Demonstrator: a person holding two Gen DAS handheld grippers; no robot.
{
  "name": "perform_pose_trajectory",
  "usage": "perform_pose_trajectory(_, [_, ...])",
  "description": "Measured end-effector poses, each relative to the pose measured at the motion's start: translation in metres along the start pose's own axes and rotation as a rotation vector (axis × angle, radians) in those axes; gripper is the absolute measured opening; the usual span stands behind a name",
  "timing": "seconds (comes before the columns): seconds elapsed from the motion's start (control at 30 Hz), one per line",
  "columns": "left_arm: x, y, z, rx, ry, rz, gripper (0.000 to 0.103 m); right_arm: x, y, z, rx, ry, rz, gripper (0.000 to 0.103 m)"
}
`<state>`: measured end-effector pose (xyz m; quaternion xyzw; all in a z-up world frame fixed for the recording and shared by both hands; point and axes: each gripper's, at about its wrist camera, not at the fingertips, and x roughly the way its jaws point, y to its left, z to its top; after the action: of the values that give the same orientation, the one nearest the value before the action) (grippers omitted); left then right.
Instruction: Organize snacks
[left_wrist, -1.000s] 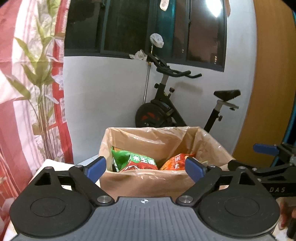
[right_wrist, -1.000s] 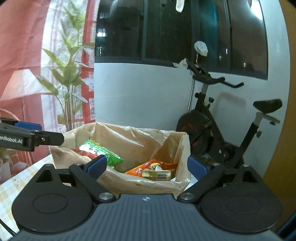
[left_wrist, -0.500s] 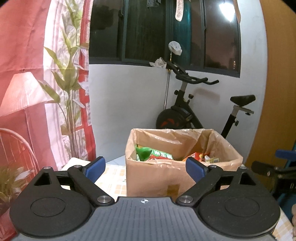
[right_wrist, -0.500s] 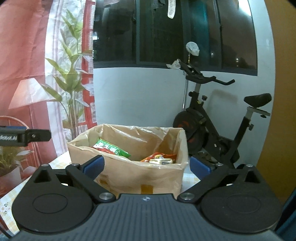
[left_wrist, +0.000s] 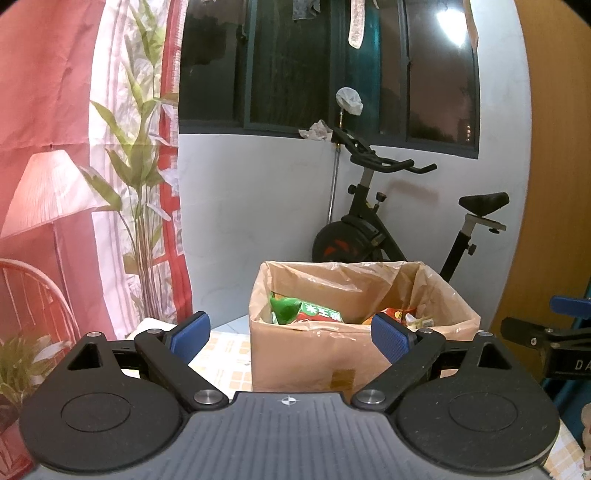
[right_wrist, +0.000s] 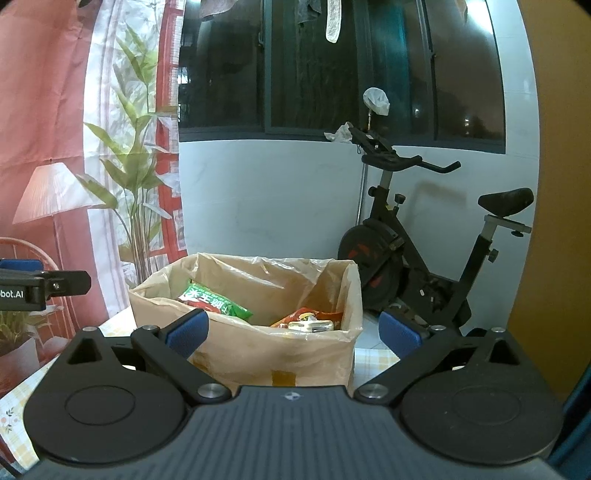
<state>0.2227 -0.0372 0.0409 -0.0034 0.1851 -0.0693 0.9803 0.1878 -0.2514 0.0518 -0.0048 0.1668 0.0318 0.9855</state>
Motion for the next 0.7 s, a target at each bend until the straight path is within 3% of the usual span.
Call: perform_pose_trajectory(0.7, [-0.0006, 0.0014, -0.0005, -0.015, 0.004, 0.016, 0.095, 0.0004, -0.0018, -0.0024, 0.005, 0.0, -0.003, 0.101])
